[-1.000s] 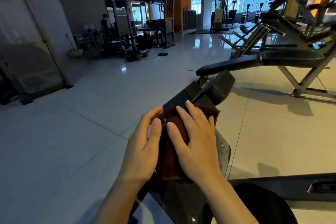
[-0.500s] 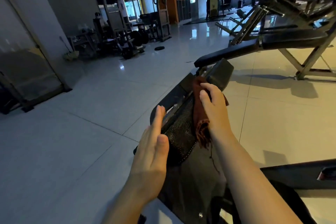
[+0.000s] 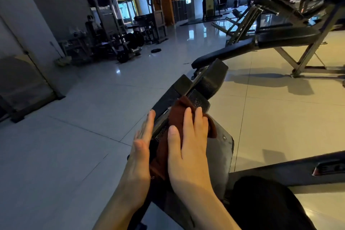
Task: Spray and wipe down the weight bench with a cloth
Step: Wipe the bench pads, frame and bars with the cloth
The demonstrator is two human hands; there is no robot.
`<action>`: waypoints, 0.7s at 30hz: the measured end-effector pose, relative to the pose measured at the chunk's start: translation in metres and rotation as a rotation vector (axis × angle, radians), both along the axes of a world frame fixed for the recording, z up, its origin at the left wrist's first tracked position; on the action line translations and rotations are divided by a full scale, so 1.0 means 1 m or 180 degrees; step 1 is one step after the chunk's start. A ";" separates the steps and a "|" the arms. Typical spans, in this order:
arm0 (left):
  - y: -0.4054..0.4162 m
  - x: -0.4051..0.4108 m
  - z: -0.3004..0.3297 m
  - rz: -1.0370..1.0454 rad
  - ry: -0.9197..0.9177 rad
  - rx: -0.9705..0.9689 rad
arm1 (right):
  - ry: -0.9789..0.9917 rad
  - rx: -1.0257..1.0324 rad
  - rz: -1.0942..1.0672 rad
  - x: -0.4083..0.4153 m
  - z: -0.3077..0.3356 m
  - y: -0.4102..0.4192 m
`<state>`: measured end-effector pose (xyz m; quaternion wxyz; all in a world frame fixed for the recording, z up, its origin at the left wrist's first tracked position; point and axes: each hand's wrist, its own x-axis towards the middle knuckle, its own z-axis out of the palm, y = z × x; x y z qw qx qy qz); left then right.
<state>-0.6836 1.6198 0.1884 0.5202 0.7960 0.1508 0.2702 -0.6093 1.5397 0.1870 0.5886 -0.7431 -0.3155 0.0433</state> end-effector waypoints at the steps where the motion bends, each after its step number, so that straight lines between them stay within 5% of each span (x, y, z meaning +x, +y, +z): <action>1: 0.000 0.000 0.001 -0.0027 0.0000 0.0002 | -0.0008 0.0086 -0.0047 0.009 0.001 0.004; 6: -0.002 0.000 0.002 -0.0125 0.0111 -0.0070 | -0.0239 0.0173 -0.0159 0.085 0.003 0.026; 10: -0.008 0.000 0.008 0.0114 0.0293 0.0070 | 0.0901 0.0083 0.0038 0.123 0.022 0.031; 18: -0.006 0.002 0.004 -0.0002 0.0092 -0.0162 | -0.0024 -0.0156 0.0236 -0.008 -0.001 -0.008; 21: 0.000 0.002 0.000 -0.0013 0.0060 -0.0127 | -0.0163 0.0012 0.0200 0.003 -0.003 -0.005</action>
